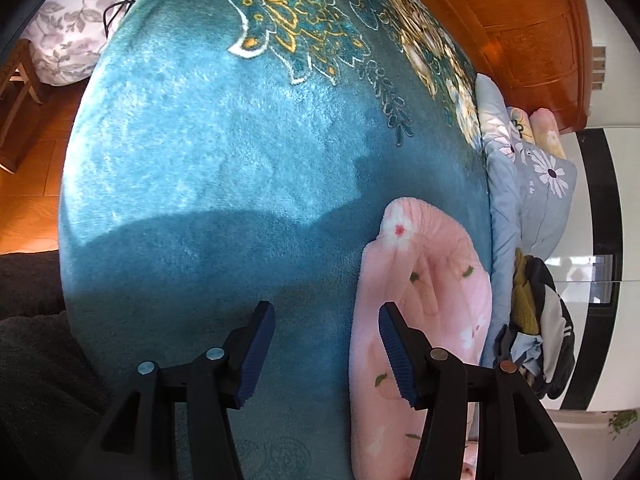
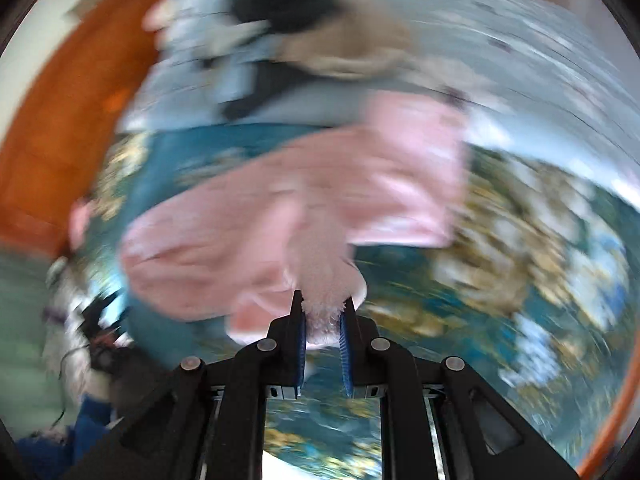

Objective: Fold clothes

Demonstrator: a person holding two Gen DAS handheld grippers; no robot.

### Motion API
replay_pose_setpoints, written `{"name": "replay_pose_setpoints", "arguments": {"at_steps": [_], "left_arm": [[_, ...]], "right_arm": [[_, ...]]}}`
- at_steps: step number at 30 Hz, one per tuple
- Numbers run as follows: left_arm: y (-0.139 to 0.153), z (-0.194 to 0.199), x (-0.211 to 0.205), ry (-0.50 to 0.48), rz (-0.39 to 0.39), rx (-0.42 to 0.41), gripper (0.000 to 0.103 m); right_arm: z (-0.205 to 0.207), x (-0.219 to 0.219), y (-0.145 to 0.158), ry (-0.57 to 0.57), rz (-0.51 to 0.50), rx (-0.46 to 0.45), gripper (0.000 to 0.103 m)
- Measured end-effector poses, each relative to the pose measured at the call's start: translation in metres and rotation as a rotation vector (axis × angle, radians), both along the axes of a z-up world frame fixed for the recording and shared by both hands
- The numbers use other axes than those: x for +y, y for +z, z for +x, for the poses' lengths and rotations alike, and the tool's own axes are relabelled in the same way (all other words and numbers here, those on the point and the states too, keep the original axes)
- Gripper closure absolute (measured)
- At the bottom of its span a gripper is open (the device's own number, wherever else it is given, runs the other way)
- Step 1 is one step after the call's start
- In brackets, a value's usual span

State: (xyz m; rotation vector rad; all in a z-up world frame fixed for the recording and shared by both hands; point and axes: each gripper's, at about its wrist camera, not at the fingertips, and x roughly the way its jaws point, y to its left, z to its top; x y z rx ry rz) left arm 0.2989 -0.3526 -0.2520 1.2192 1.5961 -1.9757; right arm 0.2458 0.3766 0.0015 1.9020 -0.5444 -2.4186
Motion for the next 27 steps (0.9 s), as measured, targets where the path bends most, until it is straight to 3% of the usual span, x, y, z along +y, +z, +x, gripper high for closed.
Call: {"name": "replay_pose_setpoints", "arguments": {"at_steps": [5, 8, 11, 17, 19, 22, 27], "left_arm": [[0.002, 0.0, 0.003, -0.015, -0.017, -0.009, 0.044], [0.002, -0.001, 0.004, -0.013, -0.028, -0.021, 0.044], [0.002, -0.006, 0.007, -0.027, -0.043, -0.038, 0.044], [0.008, -0.023, 0.018, -0.094, -0.082, -0.036, 0.044], [0.01, -0.031, 0.021, -0.121, -0.095, -0.034, 0.044], [0.011, -0.046, 0.023, -0.158, -0.134, -0.048, 0.044], [0.011, -0.067, 0.015, -0.14, -0.149, -0.061, 0.044]], "right_arm": [[0.034, 0.096, -0.029, -0.318, 0.153, -0.102, 0.088], [0.042, 0.129, -0.042, -0.441, 0.218, -0.124, 0.088], [0.034, 0.143, -0.065, -0.503, 0.329, -0.165, 0.091], [0.02, 0.143, -0.114, -0.522, 0.41, -0.258, 0.091], [0.0, 0.124, -0.12, -0.468, 0.427, -0.218, 0.091], [-0.048, 0.067, -0.123, -0.265, 0.397, -0.122, 0.09], [-0.146, -0.115, -0.13, 0.217, 0.23, 0.052, 0.062]]}}
